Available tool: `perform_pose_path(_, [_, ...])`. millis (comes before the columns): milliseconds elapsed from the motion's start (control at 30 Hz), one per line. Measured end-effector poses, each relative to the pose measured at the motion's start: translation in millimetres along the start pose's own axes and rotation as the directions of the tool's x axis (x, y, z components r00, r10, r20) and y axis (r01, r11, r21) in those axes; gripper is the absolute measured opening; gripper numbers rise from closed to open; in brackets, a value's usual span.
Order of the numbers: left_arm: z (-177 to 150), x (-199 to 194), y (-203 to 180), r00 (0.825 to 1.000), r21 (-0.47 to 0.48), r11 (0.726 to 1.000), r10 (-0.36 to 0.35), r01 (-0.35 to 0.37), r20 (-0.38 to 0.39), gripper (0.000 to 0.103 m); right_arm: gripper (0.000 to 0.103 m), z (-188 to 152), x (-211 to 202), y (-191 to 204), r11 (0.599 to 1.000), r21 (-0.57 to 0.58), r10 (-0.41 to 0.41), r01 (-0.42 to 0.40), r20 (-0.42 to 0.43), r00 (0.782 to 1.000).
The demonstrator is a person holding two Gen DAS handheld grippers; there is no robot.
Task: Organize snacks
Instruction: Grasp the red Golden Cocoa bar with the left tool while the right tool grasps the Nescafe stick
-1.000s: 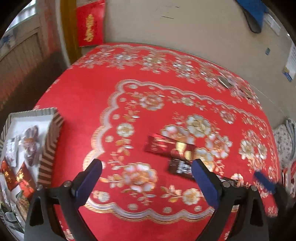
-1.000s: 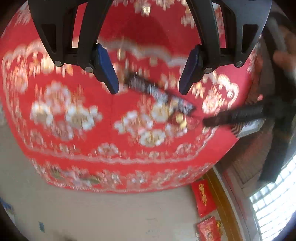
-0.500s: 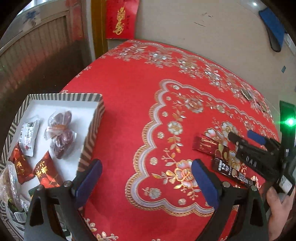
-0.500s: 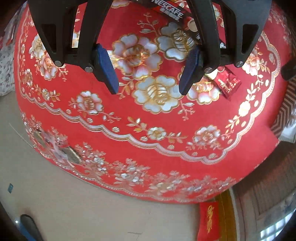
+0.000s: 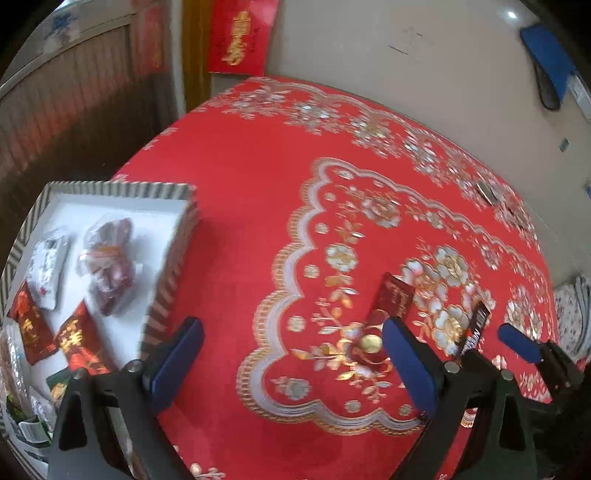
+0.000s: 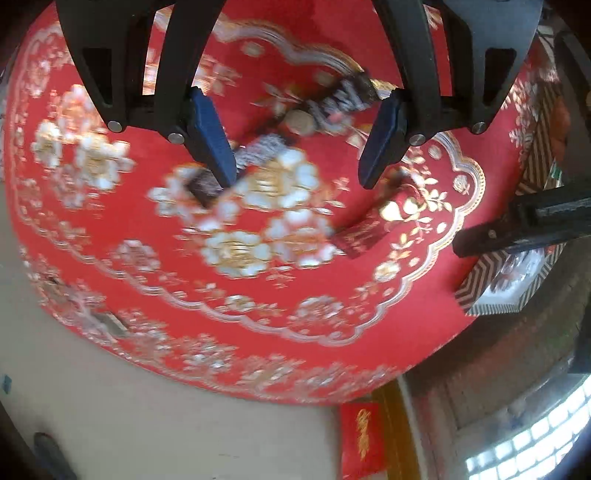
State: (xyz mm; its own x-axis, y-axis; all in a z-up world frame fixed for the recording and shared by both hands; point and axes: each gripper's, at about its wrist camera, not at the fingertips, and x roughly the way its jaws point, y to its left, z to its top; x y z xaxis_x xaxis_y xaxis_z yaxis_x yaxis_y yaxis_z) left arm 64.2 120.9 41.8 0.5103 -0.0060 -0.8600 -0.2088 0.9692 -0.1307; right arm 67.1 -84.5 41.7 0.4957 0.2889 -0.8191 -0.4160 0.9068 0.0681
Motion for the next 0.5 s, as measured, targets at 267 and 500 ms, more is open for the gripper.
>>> perform_pose_path(267, [3.5,26.6,-49.2,0.999,0.164,0.986,0.034,-0.027,-0.041,0.098,0.069,-28.4,-3.5,-43.9,0.959,0.270,0.095,-0.088,-0.011,0.995])
perform_pose_path(500, [-1.8,51.8,-65.9,0.995,0.241,0.970,0.045,-0.023,-0.085,0.079,0.069,-31.3,2.4,-33.6,0.964,0.265,0.037,-0.028,-0.029,0.999])
